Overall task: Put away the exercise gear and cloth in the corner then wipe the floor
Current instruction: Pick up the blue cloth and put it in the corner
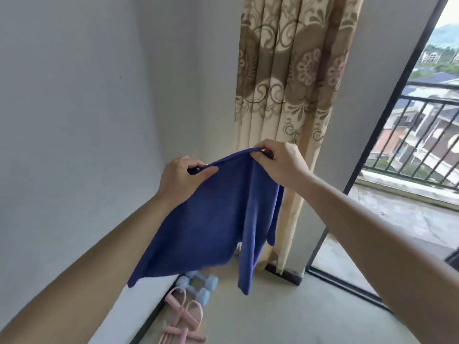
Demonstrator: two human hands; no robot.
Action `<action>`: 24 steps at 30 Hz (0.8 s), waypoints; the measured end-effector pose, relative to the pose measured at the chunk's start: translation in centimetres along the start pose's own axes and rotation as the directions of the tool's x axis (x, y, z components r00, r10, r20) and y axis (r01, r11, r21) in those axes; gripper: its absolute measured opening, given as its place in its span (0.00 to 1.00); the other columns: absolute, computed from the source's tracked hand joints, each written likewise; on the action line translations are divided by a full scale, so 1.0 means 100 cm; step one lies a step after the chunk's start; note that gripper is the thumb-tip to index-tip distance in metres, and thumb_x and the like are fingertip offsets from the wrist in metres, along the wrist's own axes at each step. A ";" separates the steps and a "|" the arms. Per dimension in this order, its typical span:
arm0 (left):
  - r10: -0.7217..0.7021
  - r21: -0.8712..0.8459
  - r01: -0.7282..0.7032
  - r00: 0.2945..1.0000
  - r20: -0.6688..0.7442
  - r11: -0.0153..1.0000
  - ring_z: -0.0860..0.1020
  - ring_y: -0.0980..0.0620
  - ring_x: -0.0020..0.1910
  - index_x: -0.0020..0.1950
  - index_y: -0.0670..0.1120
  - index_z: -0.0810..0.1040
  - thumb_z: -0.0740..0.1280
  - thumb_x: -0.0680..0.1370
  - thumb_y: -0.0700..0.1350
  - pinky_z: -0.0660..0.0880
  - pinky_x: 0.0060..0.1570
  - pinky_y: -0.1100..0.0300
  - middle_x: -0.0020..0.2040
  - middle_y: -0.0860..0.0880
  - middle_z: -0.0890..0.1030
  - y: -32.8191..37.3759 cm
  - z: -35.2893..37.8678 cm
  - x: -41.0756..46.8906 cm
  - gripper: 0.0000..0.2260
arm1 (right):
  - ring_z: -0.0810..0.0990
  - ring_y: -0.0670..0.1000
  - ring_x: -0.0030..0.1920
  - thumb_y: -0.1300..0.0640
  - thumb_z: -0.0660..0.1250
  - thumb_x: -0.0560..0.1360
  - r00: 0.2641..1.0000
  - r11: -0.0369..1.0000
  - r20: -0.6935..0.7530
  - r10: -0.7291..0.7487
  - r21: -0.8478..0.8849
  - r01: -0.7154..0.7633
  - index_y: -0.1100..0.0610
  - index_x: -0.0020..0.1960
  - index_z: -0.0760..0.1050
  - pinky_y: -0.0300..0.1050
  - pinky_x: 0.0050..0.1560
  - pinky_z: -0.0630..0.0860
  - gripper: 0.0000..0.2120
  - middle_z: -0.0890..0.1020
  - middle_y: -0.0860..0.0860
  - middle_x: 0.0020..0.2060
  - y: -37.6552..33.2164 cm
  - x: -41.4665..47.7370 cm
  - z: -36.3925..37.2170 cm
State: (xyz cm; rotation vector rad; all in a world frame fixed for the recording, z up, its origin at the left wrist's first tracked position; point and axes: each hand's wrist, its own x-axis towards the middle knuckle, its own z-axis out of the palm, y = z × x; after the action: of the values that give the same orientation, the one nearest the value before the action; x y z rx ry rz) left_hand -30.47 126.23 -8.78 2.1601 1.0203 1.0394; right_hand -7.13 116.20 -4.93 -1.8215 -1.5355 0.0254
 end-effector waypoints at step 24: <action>0.506 0.959 -0.116 0.862 -0.032 0.258 0.75 0.43 0.35 0.47 0.40 0.78 0.72 0.69 0.30 0.63 0.26 0.58 0.37 0.44 0.76 0.004 -0.069 0.442 0.10 | 0.77 0.56 0.43 0.69 0.59 0.76 0.651 0.635 -0.001 -0.759 -0.219 0.740 0.57 0.65 0.71 0.54 0.42 0.78 0.19 0.73 0.55 0.59 0.013 0.524 0.053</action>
State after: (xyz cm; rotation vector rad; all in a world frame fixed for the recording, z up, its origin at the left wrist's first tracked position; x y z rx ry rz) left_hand -17.45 162.60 13.74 3.3695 1.7157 1.1603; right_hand 6.41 163.82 13.01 -1.1452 -2.1796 -0.6325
